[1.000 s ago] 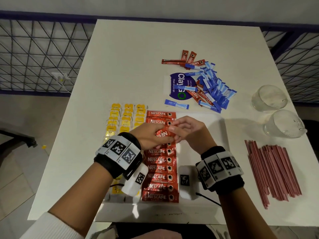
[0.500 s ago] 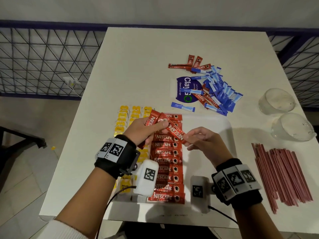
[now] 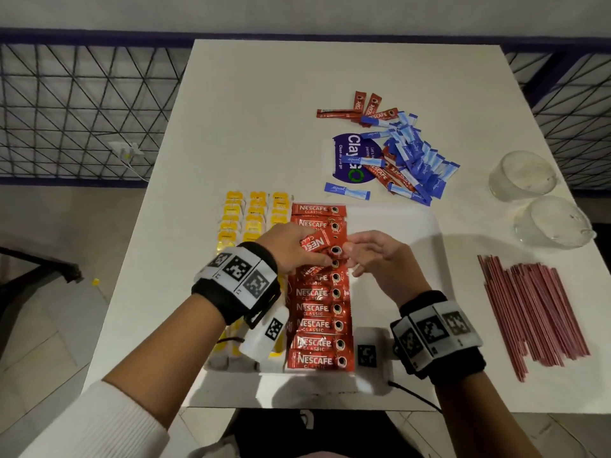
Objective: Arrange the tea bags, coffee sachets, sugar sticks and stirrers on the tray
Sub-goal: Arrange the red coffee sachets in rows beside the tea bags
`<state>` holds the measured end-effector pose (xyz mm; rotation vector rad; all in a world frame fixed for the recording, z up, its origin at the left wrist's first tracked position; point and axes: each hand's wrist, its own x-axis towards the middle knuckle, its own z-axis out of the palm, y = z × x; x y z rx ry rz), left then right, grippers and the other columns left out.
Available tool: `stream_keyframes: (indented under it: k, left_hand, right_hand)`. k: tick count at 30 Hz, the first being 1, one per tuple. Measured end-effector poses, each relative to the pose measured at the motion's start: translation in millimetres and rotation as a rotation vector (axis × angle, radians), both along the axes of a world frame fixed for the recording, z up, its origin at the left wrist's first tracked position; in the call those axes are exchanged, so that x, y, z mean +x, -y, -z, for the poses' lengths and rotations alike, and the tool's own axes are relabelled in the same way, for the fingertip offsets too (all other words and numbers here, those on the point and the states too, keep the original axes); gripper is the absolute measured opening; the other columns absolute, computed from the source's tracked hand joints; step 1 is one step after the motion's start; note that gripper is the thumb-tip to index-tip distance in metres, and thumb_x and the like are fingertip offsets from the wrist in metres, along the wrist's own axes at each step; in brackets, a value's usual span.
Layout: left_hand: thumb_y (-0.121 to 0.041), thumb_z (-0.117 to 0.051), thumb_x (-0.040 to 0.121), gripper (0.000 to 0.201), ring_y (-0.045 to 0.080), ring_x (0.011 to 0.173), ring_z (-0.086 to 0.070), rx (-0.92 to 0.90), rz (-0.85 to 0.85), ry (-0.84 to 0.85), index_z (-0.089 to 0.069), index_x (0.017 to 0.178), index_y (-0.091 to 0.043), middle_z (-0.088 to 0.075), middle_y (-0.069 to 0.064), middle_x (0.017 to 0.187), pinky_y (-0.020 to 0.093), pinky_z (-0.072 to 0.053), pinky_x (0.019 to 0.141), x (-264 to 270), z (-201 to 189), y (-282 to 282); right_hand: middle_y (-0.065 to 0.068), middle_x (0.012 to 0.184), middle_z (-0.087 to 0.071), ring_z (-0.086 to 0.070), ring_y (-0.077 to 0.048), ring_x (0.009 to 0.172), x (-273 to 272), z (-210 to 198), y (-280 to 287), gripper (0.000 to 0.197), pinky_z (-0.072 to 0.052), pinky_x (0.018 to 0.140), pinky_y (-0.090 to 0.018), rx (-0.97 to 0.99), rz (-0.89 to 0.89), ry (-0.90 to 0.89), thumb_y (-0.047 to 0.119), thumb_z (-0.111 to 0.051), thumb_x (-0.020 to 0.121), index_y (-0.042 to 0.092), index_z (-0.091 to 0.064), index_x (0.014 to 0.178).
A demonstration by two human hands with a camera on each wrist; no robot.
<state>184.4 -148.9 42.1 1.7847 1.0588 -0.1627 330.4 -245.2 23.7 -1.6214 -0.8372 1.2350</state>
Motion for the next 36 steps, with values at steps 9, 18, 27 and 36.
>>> stream_keyframes:
  k: [9,18,27,36]
  left_hand:
    - [-0.028,-0.066,0.084,0.037,0.006,0.064,-0.052,0.1,-0.099,-0.042,-0.058,0.118,-0.016,-0.058,-0.004,0.088,0.012,-0.037,0.044,-11.5,7.4,-16.9]
    - [-0.039,-0.062,0.086,0.03,0.015,0.094,-0.06,0.195,-0.01,-0.24,-0.061,0.111,-0.021,-0.065,-0.001,0.107,0.031,-0.05,0.085,-17.5,17.1,-16.3]
    - [-0.038,-0.058,0.089,0.036,0.02,0.111,-0.055,0.281,0.097,-0.342,-0.057,0.121,-0.02,-0.059,0.0,0.123,0.033,-0.045,0.09,-14.9,12.8,-13.5]
    - [-0.041,-0.056,0.088,0.036,0.018,0.103,-0.059,0.228,0.053,-0.268,-0.057,0.118,-0.02,-0.064,-0.001,0.115,0.033,-0.049,0.089,-16.2,13.2,-14.5]
  right_hand:
    - [-0.007,0.06,-0.06,-0.057,-0.01,0.048,8.5,4.1,-3.8,0.014,-0.05,0.051,-0.015,-0.158,0.075,-0.102,-0.006,-0.054,0.086,0.002,-0.056,0.075]
    - [-0.012,0.066,-0.056,-0.054,-0.017,0.059,-1.5,5.8,-6.8,0.017,-0.05,0.052,-0.015,-0.304,0.06,-0.128,-0.012,-0.054,0.083,0.001,-0.056,0.072]
    - [-0.005,0.062,-0.061,-0.055,-0.013,0.054,1.8,28.8,-5.5,0.007,-0.047,0.052,-0.02,-0.389,0.059,0.191,0.011,-0.068,0.081,0.005,-0.065,0.078]
    - [-0.002,0.062,-0.059,-0.052,-0.011,0.054,1.4,32.7,-7.3,0.009,-0.044,0.051,-0.018,-0.42,0.023,0.256,0.016,-0.067,0.082,0.011,-0.063,0.075]
